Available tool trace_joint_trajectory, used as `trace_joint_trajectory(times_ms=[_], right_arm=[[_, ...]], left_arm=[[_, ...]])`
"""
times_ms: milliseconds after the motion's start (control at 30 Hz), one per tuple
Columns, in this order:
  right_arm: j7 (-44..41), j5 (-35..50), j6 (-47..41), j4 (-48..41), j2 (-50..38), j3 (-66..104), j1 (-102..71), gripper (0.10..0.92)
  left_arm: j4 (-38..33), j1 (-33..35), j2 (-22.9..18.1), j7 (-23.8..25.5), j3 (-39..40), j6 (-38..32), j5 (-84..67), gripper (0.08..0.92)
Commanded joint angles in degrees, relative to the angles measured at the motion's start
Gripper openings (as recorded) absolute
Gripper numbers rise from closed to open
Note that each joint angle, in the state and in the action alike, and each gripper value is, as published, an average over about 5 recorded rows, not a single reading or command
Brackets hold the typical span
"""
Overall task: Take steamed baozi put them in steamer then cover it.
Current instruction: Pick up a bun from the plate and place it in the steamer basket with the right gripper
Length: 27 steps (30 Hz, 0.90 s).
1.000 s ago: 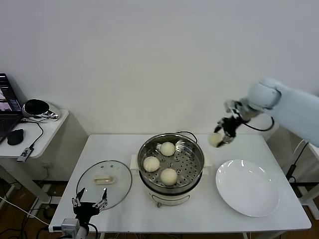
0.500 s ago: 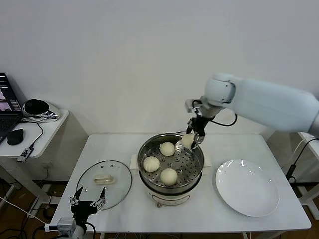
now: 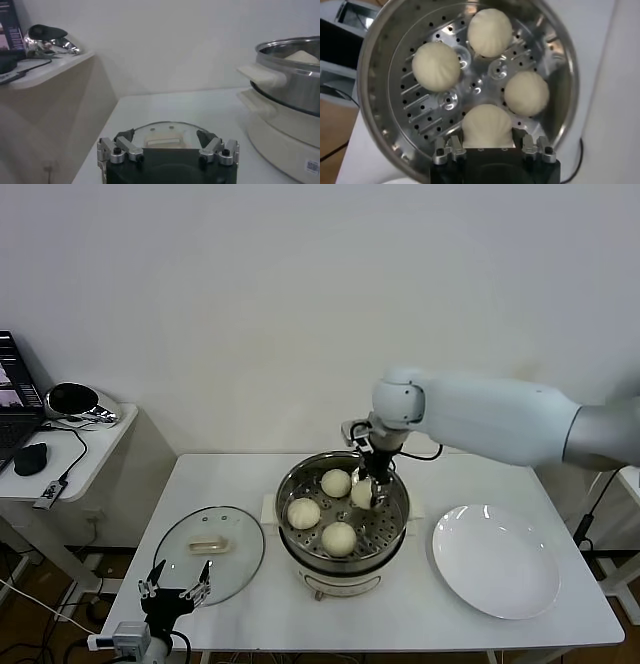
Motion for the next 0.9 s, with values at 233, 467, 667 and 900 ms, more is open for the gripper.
trace_joint_trajectory(times_ms=[233,467,667,900], right_arm=[[1.08,-2.31,-0.68,-0.03,0.91,-0.44,-2.87,0.602],[1.16,-1.30,-0.90,2.92,-2.70,0.85,-0.68,0.684],[2.06,0.22,0.12,6.79,-11.96,7.04,0.50,0.812],[9.69,5.10,3.79,10.26,-26.62,30.61,-9.43,0.823]], left_arm=[[-0.11,0.04,-0.22,-0.13,0.21,0.05,-0.20,0.823],[0.62,-0.39,-0.43,-0.24,0.32,0.13,-0.19,0.823],[0.50,-0.50,-0.42,-0.17,0.65,0.27,-0.18,0.823],[0.94,-0.42,0.39,-0.24,1.21,0.34,-0.94,0.823]])
